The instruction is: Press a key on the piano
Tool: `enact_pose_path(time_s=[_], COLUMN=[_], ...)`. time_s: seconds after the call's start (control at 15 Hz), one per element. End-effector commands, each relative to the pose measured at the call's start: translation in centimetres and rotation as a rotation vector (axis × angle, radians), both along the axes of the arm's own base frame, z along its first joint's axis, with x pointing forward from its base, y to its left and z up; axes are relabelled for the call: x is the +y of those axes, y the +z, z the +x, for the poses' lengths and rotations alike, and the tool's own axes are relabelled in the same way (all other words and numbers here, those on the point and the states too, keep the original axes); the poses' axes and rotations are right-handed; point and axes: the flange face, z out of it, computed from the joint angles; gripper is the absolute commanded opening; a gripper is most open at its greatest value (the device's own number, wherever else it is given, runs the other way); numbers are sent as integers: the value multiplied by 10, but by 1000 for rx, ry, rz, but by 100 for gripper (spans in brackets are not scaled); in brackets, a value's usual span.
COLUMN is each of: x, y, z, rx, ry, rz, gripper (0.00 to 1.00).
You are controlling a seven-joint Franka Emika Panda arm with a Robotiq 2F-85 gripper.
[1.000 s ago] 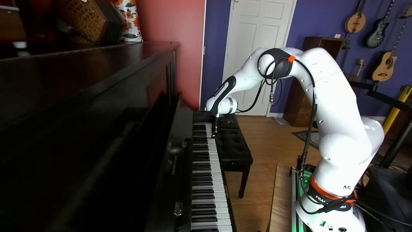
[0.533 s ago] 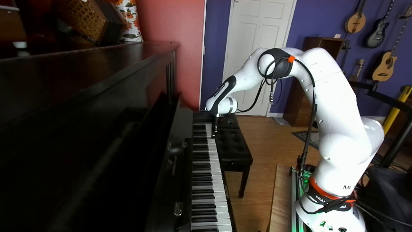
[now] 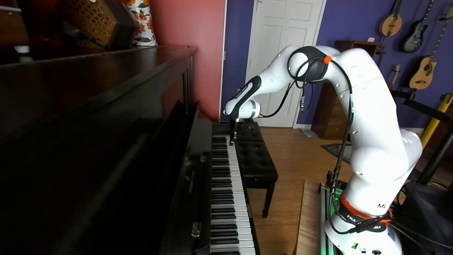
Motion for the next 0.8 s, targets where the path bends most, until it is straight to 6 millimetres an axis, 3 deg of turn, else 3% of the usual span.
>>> enact_pose_path(time_s=[0.0,0.53,0.73], x=[13,32,39], y=[28,68,82], z=[-10,-26,-34], rx=[-13,-49,-69], ry=[-12,-46,-67], rz=[-11,-18,-36], gripper=[39,98,100])
